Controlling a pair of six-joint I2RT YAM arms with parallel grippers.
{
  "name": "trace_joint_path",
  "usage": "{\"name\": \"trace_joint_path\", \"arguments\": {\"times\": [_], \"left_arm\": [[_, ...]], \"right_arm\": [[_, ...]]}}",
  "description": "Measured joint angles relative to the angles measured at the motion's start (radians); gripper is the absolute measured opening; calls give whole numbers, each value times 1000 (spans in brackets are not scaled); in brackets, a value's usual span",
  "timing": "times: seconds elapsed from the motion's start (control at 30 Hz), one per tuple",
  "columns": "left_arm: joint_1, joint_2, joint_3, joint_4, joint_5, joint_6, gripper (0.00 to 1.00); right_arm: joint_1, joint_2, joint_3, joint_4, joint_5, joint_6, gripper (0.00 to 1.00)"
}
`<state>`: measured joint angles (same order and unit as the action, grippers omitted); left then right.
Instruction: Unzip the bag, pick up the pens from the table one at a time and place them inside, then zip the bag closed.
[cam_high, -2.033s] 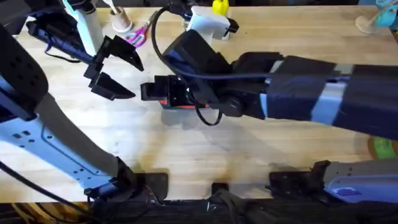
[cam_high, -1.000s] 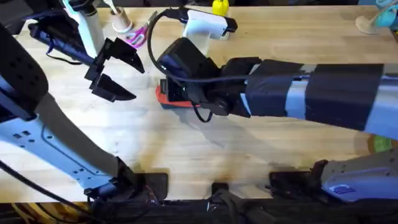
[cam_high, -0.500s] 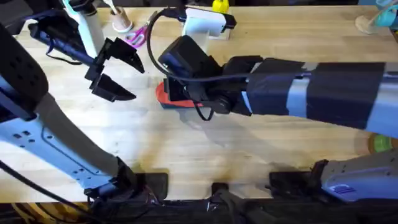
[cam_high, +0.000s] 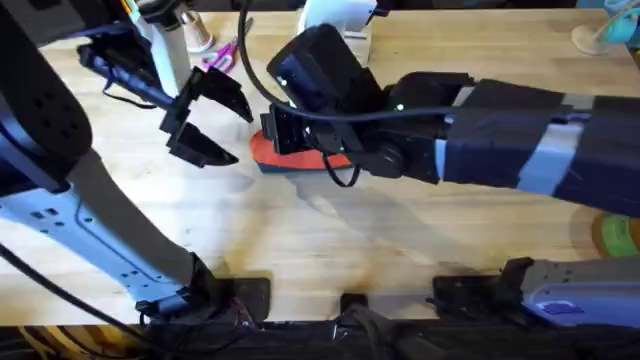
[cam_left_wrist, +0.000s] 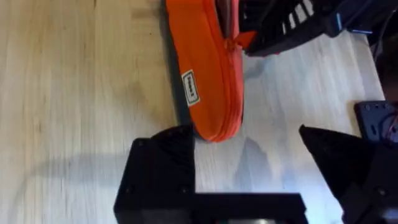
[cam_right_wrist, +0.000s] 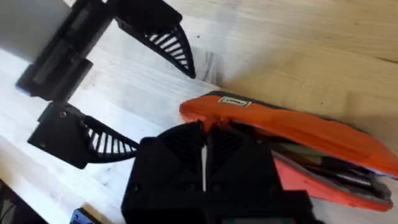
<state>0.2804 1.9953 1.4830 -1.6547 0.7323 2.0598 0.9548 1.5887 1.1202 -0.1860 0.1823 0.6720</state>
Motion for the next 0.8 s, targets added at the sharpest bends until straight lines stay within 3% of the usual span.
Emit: {"name": "trace_joint_path", "arguments": {"times": [0.17, 0.37, 0.43, 0.67, 0.8], "left_arm": [[-62, 0, -34, 63, 18, -36, 993], [-115, 0, -37, 176, 31, -206, 997], [-128, 0, -37, 194, 32, -255, 922], [-154, 0, -37, 202, 34, -326, 389], [-154, 0, -37, 198, 33, -339, 213]], "right_arm": [[-14, 0, 4, 3, -7, 0, 31], [-22, 0, 9, 5, -8, 0, 31], [-22, 0, 9, 5, -8, 0, 31], [-22, 0, 10, 2, -8, 0, 31], [-34, -1, 18, -36, -11, -1, 31]]}}
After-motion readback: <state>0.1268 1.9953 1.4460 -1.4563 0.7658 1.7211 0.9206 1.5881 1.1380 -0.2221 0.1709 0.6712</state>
